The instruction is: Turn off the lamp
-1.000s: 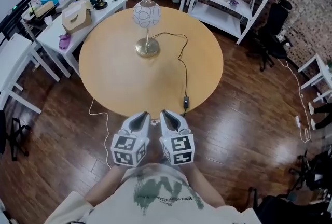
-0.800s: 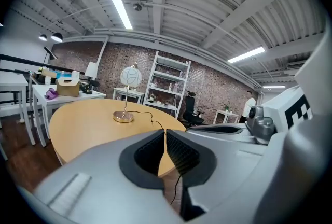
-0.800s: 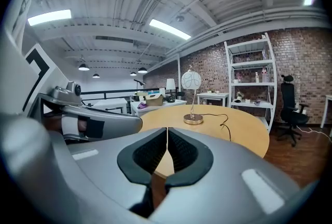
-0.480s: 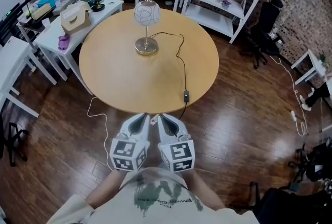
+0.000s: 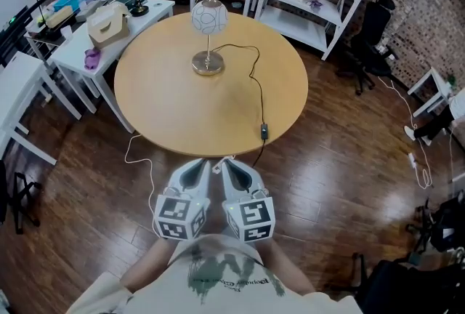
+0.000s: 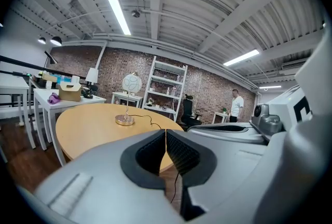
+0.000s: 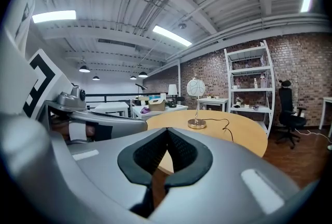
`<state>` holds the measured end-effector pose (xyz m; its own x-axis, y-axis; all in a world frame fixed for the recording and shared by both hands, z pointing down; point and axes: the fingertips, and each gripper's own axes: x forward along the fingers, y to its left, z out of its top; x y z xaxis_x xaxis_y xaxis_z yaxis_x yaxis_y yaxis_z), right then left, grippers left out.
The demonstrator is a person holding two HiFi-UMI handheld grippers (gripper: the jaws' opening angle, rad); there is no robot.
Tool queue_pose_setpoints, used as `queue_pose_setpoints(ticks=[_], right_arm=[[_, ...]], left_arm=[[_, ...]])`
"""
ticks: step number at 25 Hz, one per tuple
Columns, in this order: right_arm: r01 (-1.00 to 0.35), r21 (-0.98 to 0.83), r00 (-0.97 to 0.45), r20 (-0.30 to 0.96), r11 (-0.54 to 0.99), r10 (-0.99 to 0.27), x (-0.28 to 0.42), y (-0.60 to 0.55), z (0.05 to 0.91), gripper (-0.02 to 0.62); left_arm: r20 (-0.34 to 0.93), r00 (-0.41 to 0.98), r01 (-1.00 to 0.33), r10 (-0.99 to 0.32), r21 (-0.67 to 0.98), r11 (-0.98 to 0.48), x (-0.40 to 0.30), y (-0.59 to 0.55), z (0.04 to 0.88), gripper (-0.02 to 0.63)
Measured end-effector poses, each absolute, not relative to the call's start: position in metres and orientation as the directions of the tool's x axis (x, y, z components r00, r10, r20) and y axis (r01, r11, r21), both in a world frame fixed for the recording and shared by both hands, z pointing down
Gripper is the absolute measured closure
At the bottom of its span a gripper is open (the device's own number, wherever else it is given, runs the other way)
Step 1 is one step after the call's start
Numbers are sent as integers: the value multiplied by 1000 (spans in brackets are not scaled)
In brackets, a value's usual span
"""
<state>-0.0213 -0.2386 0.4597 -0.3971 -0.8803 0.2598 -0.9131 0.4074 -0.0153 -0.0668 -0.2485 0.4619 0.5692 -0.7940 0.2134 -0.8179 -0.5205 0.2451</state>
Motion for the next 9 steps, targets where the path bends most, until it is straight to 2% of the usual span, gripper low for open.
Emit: queue_pose_setpoints(ticks=[9], right_arm=[[-909, -14, -408, 247, 418, -879, -28, -237, 453, 595]], left_arm=[[211, 562, -823, -800, 240, -515, -73, -245, 461, 609]])
